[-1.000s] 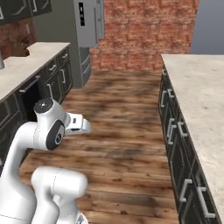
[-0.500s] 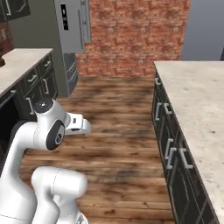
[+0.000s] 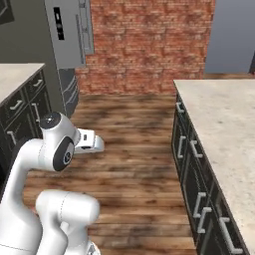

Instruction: Take a sugar cube from the saucer and place it inside the coffee. Then, grab milk from the fridge and place it next to the coffee on the counter to sweeten the coffee.

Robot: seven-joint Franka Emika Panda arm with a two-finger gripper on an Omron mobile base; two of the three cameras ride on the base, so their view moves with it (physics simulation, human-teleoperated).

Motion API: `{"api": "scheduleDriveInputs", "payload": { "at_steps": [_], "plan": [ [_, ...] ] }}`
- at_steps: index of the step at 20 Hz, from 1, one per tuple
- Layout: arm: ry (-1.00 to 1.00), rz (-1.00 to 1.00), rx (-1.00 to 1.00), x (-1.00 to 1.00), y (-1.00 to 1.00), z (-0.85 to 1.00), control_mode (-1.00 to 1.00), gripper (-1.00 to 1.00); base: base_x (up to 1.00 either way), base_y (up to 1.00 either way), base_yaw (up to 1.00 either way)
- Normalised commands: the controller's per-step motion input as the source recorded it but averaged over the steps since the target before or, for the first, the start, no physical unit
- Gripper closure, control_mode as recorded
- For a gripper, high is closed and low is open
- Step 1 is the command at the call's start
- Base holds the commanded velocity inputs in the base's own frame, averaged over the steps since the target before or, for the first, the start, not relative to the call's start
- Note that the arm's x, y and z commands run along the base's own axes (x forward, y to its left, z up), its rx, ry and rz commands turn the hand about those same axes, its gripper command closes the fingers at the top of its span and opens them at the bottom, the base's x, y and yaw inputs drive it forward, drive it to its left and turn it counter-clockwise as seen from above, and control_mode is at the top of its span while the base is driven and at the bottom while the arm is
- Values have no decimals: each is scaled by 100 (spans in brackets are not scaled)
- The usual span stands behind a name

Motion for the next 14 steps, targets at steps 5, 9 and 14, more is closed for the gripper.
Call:
{"api": "scheduleDriveInputs", "payload": {
  "at_steps": [5,9,14],
  "plan": [
    [0,0,0,0,0,0,100,-100,100,37,-1],
    [0,0,0,0,0,0,100,-100,100,29,1],
    [0,0,0,0,0,0,100,-100,100,17,11]
  ]
}}
